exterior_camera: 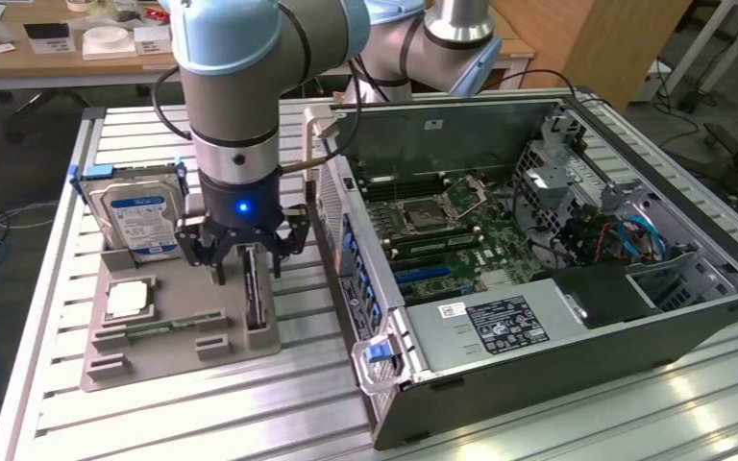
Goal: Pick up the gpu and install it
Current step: 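Pick up the gpu and move the gpu toward the slot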
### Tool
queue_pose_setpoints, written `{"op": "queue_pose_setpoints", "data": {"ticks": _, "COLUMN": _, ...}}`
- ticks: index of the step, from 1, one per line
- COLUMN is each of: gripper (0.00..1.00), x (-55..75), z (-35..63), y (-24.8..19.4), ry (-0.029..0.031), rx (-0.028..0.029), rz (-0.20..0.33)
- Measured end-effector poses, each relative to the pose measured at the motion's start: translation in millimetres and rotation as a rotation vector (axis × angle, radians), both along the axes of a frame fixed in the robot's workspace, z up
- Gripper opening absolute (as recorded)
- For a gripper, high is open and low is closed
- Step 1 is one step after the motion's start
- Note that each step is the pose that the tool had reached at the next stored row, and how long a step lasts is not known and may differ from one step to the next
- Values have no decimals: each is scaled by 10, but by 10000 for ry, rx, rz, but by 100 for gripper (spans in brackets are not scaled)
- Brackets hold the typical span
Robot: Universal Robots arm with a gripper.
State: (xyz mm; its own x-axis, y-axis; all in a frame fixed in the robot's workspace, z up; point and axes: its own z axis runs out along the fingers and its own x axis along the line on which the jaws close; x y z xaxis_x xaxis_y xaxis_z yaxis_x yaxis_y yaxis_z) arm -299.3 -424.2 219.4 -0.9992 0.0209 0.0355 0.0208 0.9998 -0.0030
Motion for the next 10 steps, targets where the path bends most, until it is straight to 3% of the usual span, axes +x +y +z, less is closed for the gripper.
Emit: {"op": "queue_pose_setpoints", "data": {"ticks": 10, "gripper": 71, "x": 12, "z": -13, "y": -12, "ry": 2, "rx": -1, "rz": 2}}
